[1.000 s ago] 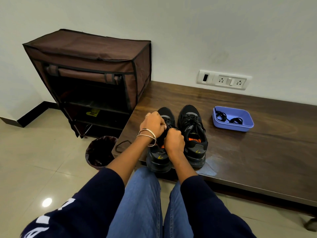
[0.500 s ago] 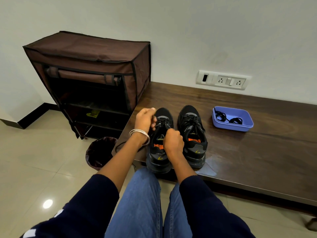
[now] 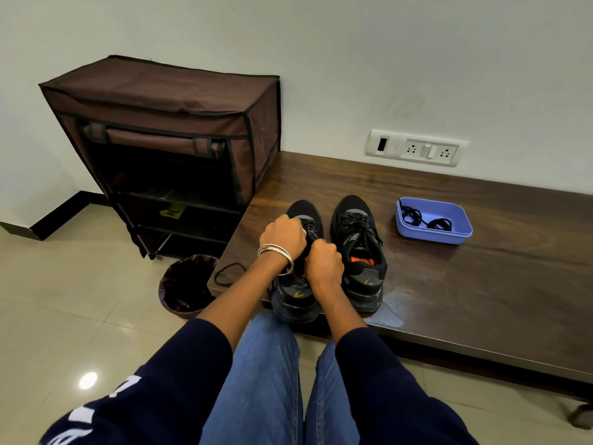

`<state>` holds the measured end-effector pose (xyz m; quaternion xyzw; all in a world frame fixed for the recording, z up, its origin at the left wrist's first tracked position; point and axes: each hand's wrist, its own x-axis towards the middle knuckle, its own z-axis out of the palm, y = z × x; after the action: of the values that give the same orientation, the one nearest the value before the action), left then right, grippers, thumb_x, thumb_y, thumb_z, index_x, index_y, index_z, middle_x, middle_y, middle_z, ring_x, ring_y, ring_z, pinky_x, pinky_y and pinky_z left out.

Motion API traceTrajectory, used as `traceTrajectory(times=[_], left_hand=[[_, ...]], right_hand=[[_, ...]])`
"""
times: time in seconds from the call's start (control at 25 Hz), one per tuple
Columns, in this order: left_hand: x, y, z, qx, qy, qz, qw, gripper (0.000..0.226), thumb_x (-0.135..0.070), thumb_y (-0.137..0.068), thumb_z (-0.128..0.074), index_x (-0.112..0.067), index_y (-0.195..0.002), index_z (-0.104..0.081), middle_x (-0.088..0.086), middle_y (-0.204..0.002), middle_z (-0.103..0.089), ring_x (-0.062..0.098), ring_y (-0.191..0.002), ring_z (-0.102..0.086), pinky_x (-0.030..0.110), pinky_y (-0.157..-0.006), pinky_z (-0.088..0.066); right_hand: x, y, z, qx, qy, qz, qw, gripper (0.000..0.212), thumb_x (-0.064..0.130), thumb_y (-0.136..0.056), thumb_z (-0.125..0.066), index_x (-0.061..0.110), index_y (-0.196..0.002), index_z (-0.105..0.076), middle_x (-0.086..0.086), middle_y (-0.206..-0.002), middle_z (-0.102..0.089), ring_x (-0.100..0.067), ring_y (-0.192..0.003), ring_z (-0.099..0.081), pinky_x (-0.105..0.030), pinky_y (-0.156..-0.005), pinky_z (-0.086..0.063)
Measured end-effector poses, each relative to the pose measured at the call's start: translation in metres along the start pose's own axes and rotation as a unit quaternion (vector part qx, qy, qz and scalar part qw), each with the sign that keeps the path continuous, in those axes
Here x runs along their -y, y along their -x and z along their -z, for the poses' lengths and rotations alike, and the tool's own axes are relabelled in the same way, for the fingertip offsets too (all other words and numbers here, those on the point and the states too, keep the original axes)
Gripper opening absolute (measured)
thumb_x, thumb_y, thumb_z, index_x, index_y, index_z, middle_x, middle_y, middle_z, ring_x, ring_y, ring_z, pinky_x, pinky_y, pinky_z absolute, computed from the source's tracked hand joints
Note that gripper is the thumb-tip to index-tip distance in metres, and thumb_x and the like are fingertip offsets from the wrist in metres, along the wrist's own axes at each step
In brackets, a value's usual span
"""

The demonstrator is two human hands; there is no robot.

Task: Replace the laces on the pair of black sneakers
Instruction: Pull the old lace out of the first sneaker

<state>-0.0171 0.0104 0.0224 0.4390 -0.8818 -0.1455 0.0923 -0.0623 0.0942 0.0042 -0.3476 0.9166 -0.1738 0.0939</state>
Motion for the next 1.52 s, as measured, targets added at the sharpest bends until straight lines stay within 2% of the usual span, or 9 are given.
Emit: traceTrajectory(times=[0.2,0.32,0.52,0.56,0.68,0.8,0.88,1.0,1.52], left_hand=[[0.014,-0.010,-0.004,0.047,0.215,0.120,0.968,0.026,-0.018,-0.093,-0.053,-0.004,-0.104,-0.071,0.016,-0.110,-0.067,0.035,-0.105,-0.061,0.039,-0.088,-0.050],[0.015,-0.010,0.003,0.084,0.358,0.194,0.909,0.020,-0.014,-0.092,-0.055,-0.006,-0.087,-0.073,0.012,-0.095,-0.073,0.025,-0.079,-0.066,0.032,-0.066,-0.051],[0.033,-0.005,0.014,0.059,0.615,0.311,0.722,0.017,-0.019,-0.103,-0.032,-0.014,-0.101,-0.048,0.007,-0.085,-0.069,0.018,-0.060,-0.068,0.024,-0.050,-0.044],[0.042,-0.004,0.015,0.047,0.600,0.315,0.734,0.017,-0.022,-0.100,-0.038,-0.013,-0.107,-0.050,0.009,-0.090,-0.069,0.021,-0.064,-0.069,0.027,-0.057,-0.047],[0.062,0.001,0.012,-0.001,0.292,0.298,0.909,0.058,-0.043,-0.085,-0.060,-0.006,-0.128,-0.049,0.016,-0.125,-0.057,0.034,-0.110,-0.057,0.046,-0.093,-0.047],[0.041,0.016,0.017,-0.120,0.083,0.119,0.982,0.043,-0.039,-0.087,-0.062,-0.017,-0.124,-0.056,0.012,-0.128,-0.046,0.036,-0.119,-0.042,0.044,-0.096,-0.039],[0.023,0.020,0.017,-0.059,0.083,0.001,0.995,0.022,-0.031,-0.086,-0.062,-0.023,-0.106,-0.064,0.007,-0.116,-0.053,0.031,-0.111,-0.052,0.039,-0.091,-0.045],[0.003,0.026,0.006,0.053,0.005,0.010,0.999,0.040,-0.032,-0.087,-0.061,-0.015,-0.123,-0.052,0.012,-0.124,-0.051,0.035,-0.114,-0.053,0.043,-0.092,-0.047],[0.021,0.041,-0.021,-0.103,0.162,0.138,0.972,0.026,-0.041,-0.090,-0.056,-0.027,-0.105,-0.072,0.011,-0.089,-0.072,0.033,-0.089,-0.065,0.036,-0.074,-0.050]], right_hand=[[0.000,0.001,0.000,0.004,0.006,0.013,1.000,0.022,0.010,-0.097,-0.048,0.000,-0.114,-0.058,-0.018,-0.109,-0.065,-0.035,-0.101,-0.065,-0.036,-0.067,-0.048],[0.001,0.001,0.003,0.000,0.009,0.022,1.000,0.022,0.011,-0.098,-0.048,0.000,-0.114,-0.057,-0.018,-0.110,-0.065,-0.035,-0.102,-0.064,-0.037,-0.072,-0.051],[0.000,0.003,0.005,-0.004,0.009,0.018,1.000,0.022,0.007,-0.097,-0.046,-0.003,-0.114,-0.056,-0.019,-0.111,-0.064,-0.035,-0.102,-0.065,-0.036,-0.072,-0.051],[0.000,0.003,0.005,-0.003,0.012,0.021,1.000,0.022,0.006,-0.097,-0.045,-0.003,-0.113,-0.056,-0.019,-0.111,-0.064,-0.035,-0.101,-0.065,-0.036,-0.072,-0.051],[0.001,0.003,0.005,0.001,0.015,0.026,1.000,0.021,0.004,-0.097,-0.045,-0.005,-0.113,-0.056,-0.020,-0.110,-0.064,-0.035,-0.100,-0.065,-0.036,-0.071,-0.051],[0.000,0.002,0.004,-0.002,0.013,0.023,1.000,0.022,0.006,-0.097,-0.045,-0.004,-0.114,-0.057,-0.019,-0.111,-0.064,-0.035,-0.101,-0.065,-0.037,-0.072,-0.052],[0.000,0.001,0.000,-0.015,0.018,0.024,0.999,0.023,0.006,-0.098,-0.043,-0.001,-0.117,-0.055,-0.018,-0.115,-0.062,-0.034,-0.106,-0.062,-0.038,-0.075,-0.052],[-0.001,-0.003,-0.006,-0.068,0.057,0.071,0.994,0.033,0.009,-0.099,-0.043,0.006,-0.131,-0.044,-0.015,-0.129,-0.050,-0.032,-0.119,-0.049,-0.039,-0.081,-0.051],[0.001,-0.032,-0.005,-0.076,0.166,0.265,0.947,0.034,0.012,-0.095,-0.050,0.005,-0.129,-0.051,-0.012,-0.132,-0.046,-0.031,-0.122,-0.044,-0.043,-0.090,-0.045]])
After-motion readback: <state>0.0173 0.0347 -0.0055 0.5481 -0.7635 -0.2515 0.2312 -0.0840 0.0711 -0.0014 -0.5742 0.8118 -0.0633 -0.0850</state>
